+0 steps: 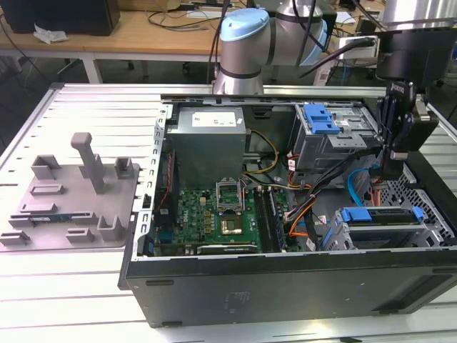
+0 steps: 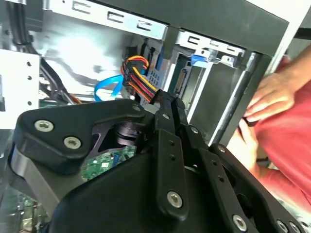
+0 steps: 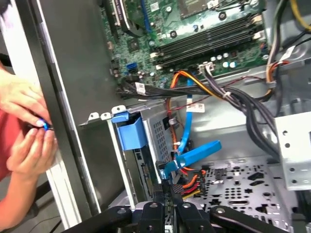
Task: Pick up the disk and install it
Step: 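Insert the first disk wire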
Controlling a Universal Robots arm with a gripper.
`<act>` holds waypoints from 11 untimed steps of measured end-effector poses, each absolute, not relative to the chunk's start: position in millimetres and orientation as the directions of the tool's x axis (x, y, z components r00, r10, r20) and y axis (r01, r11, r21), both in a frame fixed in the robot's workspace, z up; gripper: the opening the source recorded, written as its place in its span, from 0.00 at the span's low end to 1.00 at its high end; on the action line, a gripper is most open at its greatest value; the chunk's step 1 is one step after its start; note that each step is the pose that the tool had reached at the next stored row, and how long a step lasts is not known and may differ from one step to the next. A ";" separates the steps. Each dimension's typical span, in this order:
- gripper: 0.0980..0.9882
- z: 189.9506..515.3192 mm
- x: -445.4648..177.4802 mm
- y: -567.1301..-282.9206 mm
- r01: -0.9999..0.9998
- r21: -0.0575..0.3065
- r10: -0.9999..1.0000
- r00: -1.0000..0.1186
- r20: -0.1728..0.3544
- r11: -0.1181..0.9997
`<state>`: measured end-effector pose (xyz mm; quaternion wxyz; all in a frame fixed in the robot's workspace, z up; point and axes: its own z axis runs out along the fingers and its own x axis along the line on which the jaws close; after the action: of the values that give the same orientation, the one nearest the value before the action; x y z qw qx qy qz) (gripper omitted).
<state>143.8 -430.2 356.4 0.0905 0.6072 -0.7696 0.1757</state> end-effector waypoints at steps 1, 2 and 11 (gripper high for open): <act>0.08 357.1 143.8 -431.5 -0.966 -0.157 -0.909 -0.246 0.337 0.203; 0.08 357.6 143.8 -432.8 -0.966 -0.155 -0.913 -0.246 0.325 0.205; 0.08 358.4 143.8 -462.1 -0.966 -0.142 -0.933 -0.246 0.263 0.215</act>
<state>143.8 -462.1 358.4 0.0603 0.6110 -0.7770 0.1387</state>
